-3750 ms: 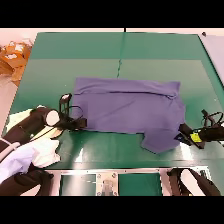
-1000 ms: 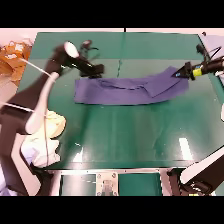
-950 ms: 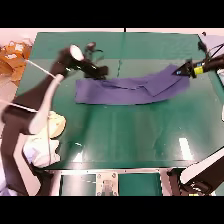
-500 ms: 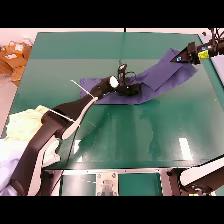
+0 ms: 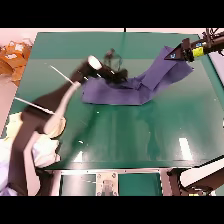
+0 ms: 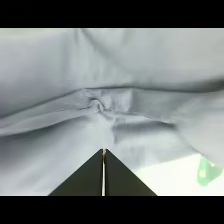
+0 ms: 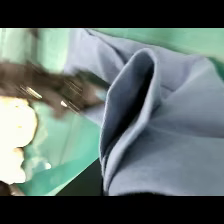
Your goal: Fold the shirts.
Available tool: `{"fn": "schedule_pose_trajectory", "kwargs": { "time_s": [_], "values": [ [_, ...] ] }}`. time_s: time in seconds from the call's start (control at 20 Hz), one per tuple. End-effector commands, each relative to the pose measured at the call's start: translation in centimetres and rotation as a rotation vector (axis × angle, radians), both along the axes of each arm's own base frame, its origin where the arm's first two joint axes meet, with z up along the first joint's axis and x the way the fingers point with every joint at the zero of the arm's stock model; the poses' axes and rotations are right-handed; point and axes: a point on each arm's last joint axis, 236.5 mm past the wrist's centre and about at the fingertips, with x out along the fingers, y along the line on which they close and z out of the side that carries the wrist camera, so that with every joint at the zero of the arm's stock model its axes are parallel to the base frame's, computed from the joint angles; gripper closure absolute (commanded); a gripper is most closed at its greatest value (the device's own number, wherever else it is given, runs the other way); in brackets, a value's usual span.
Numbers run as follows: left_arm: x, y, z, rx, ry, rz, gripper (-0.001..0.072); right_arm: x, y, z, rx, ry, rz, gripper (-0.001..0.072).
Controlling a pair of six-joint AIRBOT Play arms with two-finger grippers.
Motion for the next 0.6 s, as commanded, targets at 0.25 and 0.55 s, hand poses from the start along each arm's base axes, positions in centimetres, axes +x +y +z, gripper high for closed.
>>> {"fn": "schedule_pose_trajectory", "kwargs": {
  "time_s": [0.25, 0.55],
  "values": [
    [-1.3, 19.4, 11.9, 0.109, -0.082, -0.020, 0.0683, -0.3, 17.9, -1.2, 0.068, -0.021, 0.113, 0.0698],
    [-2.3, 24.1, 11.2, 0.173, -0.073, -0.058, 0.0683, 0.7, 39.3, -11.8, 0.173, -0.096, 0.004, 0.0427]
  ]
}}
